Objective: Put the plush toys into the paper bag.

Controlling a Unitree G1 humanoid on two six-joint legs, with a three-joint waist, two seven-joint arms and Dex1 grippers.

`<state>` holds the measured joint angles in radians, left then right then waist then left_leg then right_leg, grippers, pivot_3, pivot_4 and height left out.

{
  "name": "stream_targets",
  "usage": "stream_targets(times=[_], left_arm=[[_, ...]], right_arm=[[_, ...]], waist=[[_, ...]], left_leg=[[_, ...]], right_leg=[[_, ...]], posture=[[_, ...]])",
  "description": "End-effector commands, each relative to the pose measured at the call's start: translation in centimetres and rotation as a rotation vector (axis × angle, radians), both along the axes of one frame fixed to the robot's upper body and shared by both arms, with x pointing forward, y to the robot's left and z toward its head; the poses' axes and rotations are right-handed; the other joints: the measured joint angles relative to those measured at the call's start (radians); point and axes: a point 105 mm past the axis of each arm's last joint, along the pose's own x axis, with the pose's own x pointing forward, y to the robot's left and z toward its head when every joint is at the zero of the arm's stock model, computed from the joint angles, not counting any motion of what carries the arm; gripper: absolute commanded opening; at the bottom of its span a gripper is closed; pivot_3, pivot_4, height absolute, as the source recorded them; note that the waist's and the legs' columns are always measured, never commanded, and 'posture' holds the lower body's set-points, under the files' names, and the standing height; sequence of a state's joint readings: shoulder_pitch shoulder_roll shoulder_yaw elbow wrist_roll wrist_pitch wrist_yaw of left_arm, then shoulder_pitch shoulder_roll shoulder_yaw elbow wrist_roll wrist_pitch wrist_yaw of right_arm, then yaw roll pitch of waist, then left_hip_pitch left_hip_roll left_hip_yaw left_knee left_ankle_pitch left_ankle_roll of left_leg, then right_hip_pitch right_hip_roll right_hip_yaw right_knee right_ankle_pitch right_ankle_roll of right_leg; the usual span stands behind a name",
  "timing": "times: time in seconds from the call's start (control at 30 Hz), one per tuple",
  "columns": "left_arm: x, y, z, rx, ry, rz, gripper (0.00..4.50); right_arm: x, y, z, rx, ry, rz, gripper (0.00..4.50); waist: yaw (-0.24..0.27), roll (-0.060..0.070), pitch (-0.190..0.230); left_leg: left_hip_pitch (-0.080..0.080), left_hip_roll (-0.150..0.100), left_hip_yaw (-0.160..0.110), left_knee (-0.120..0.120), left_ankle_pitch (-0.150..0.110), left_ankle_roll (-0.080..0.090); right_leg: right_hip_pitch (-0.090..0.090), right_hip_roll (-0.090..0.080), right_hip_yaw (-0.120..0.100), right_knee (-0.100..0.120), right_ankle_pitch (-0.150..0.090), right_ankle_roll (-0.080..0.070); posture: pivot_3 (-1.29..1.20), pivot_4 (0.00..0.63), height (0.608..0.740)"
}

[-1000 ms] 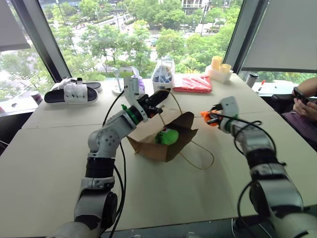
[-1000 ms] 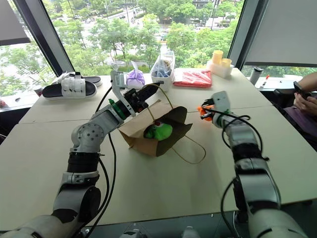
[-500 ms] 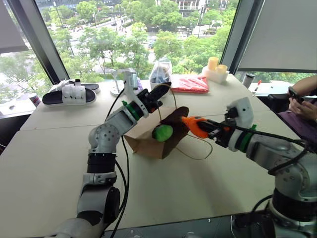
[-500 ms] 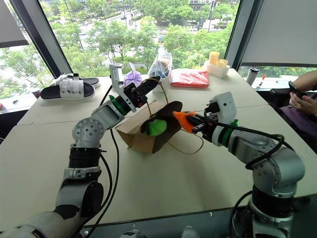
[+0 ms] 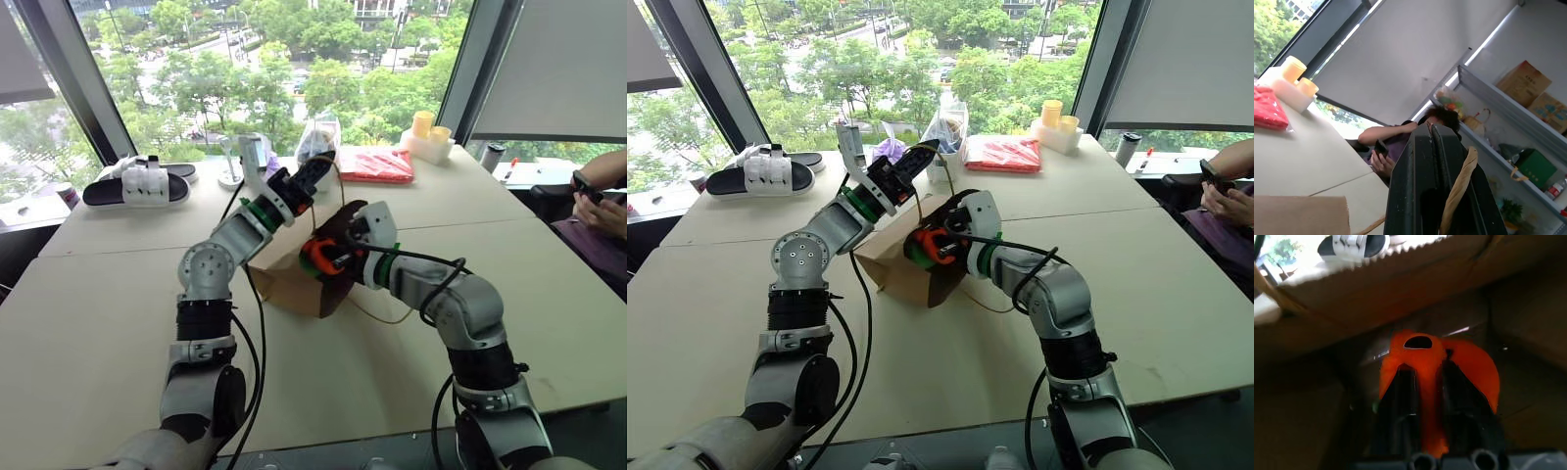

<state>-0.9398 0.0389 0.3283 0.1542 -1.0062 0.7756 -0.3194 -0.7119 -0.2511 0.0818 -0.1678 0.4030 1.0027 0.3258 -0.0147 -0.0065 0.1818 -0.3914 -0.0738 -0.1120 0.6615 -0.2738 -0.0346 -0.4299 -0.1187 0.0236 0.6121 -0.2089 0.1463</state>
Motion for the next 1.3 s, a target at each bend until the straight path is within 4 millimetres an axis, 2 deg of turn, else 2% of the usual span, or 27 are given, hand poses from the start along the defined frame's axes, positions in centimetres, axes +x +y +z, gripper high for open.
stream_targets(times=[0.03, 0.07, 0.17, 0.27, 0.4, 0.53, 0.63, 0.73, 0.8, 0.9, 0.97, 1.07, 1.2, 1.23, 1.3], left_arm=[[-0.5, 0.6, 1.9, -0.047, -0.043, 0.014, 0.00], [-0.3, 0.8, 1.9, -0.054, -0.036, 0.023, 0.00], [0.1, 1.1, 1.9, -0.061, -0.021, 0.042, 0.00], [0.2, 1.2, 1.7, -0.057, -0.017, 0.046, 0.00], [0.5, 0.9, 1.4, -0.050, -0.009, 0.040, 0.00], [0.6, 0.6, 1.2, -0.045, -0.007, 0.031, 0.00], [0.7, 0.7, 1.3, -0.045, -0.006, 0.029, 0.00], [0.8, 0.7, 1.2, -0.044, -0.005, 0.025, 0.00], [0.9, 0.6, 1.2, -0.043, -0.005, 0.022, 0.00], [0.9, 0.5, 1.2, -0.043, -0.004, 0.018, 0.00], [1.0, 0.4, 1.1, -0.040, -0.003, 0.015, 0.00], [1.0, 0.3, 1.1, -0.037, -0.002, 0.012, 0.00], [1.0, 0.3, 1.2, -0.030, -0.006, 0.012, 0.00], [0.9, 0.4, 1.2, -0.025, -0.010, 0.015, 0.00], [0.9, 0.5, 1.2, -0.018, -0.014, 0.020, 0.00]], right_arm=[[-0.3, 0.8, 1.1, -0.042, -0.085, 0.041, 2.57], [-0.4, 0.7, 0.9, -0.057, -0.092, 0.046, 3.20], [-1.3, 0.2, 1.1, -0.064, -0.119, 0.073, 4.47], [-2.5, -0.5, 1.6, -0.055, -0.144, 0.099, 4.47], [-5.7, -2.0, 3.2, -0.007, -0.204, 0.190, 4.47], [-7.9, -4.3, 4.7, 0.079, -0.207, 0.199, 4.47], [-8.1, -7.7, 4.9, 0.137, -0.182, 0.086, 4.47], [-8.2, -10.8, 2.9, 0.093, -0.110, -0.032, 4.47], [-8.6, -12.0, 1.2, 0.087, -0.051, -0.080, 4.47], [-8.8, -12.8, -0.6, 0.123, 0.006, -0.118, 4.47], [-8.6, -13.4, -2.8, 0.161, 0.068, -0.166, 4.47], [-8.4, -13.2, -4.8, 0.192, 0.119, -0.195, 4.47], [-8.8, -11.3, -5.8, 0.272, 0.156, -0.132, 4.47], [-8.8, -11.2, -6.8, 0.302, 0.185, -0.153, 4.47], [-8.5, -11.3, -7.9, 0.343, 0.211, -0.196, 3.96]], waist=[[0.001, 0.000, 0.000], [0.001, 0.000, 0.000], [0.003, 0.000, 0.000], [0.002, 0.000, 0.000], [0.004, 0.000, 0.000], [0.004, -0.001, 0.000], [0.005, -0.001, 0.000], [0.012, -0.001, 0.000], [0.018, -0.001, 0.000], [0.018, -0.001, 0.000], [0.019, -0.001, 0.000], [0.022, -0.001, 0.000], [0.022, -0.001, 0.000], [0.022, -0.001, 0.000], [0.022, -0.001, 0.000]], left_leg=[[0.000, 0.000, 0.000, 0.000, 0.000, 0.000], [0.000, 0.000, 0.000, 0.000, 0.000, 0.000], [0.000, 0.000, 0.000, 0.000, 0.000, 0.000], [0.000, 0.000, 0.000, 0.000, 0.000, 0.000], [-0.001, 0.000, 0.000, 0.000, -0.001, 0.001], [-0.001, 0.000, 0.000, 0.000, -0.003, 0.006], [0.000, 0.000, 0.000, 0.000, -0.003, 0.006], [-0.001, 0.000, 0.000, 0.000, -0.003, 0.006], [-0.001, 0.000, 0.001, 0.000, -0.004, 0.006], [0.000, 0.000, 0.002, 0.000, -0.004, 0.006], [0.000, 0.000, 0.002, 0.001, -0.004, 0.006], [0.000, 0.000, 0.002, 0.001, -0.004, 0.006], [0.000, 0.000, 0.002, 0.001, -0.004, 0.006], [0.000, 0.000, 0.002, 0.001, -0.004, 0.006], [0.001, 0.000, 0.002, 0.001, -0.003, 0.006]], right_leg=[[0.000, 0.000, 0.000, 0.000, 0.000, 0.000], [0.000, 0.000, 0.000, 0.000, 0.000, 0.000], [0.000, 0.000, 0.000, 0.000, 0.000, 0.000], [0.000, 0.000, 0.000, -0.001, 0.000, 0.000], [0.001, 0.000, 0.000, -0.001, 0.000, 0.000], [0.001, 0.000, 0.000, -0.001, 0.000, 0.000], [0.001, 0.000, 0.000, -0.001, 0.000, 0.000], [0.001, 0.000, 0.000, -0.002, 0.000, 0.000], [0.002, 0.000, 0.000, -0.002, 0.000, 0.000], [0.002, 0.000, 0.000, -0.002, 0.000, 0.000], [0.002, 0.000, 0.000, -0.002, 0.000, 0.000], [0.003, 0.000, 0.000, -0.002, 0.000, 0.000], [0.003, 0.000, 0.000, -0.002, 0.000, 0.000], [0.003, 0.000, 0.000, -0.002, 0.000, 0.000], [0.003, 0.000, 0.000, -0.002, 0.000, 0.000]], posture=[[0.00, 0.150, 0.740], [0.00, 0.150, 0.740], [0.00, 0.150, 0.740], [0.00, 0.150, 0.740], [0.00, 0.150, 0.740], [0.00, 0.150, 0.740], [0.00, 0.150, 0.740], [0.00, 0.150, 0.740], [0.00, 0.150, 0.740], [0.00, 0.150, 0.740], [0.00, 0.150, 0.740], [0.00, 0.150, 0.740], [0.00, 0.150, 0.740], [0.00, 0.150, 0.740], [0.00, 0.150, 0.740]])
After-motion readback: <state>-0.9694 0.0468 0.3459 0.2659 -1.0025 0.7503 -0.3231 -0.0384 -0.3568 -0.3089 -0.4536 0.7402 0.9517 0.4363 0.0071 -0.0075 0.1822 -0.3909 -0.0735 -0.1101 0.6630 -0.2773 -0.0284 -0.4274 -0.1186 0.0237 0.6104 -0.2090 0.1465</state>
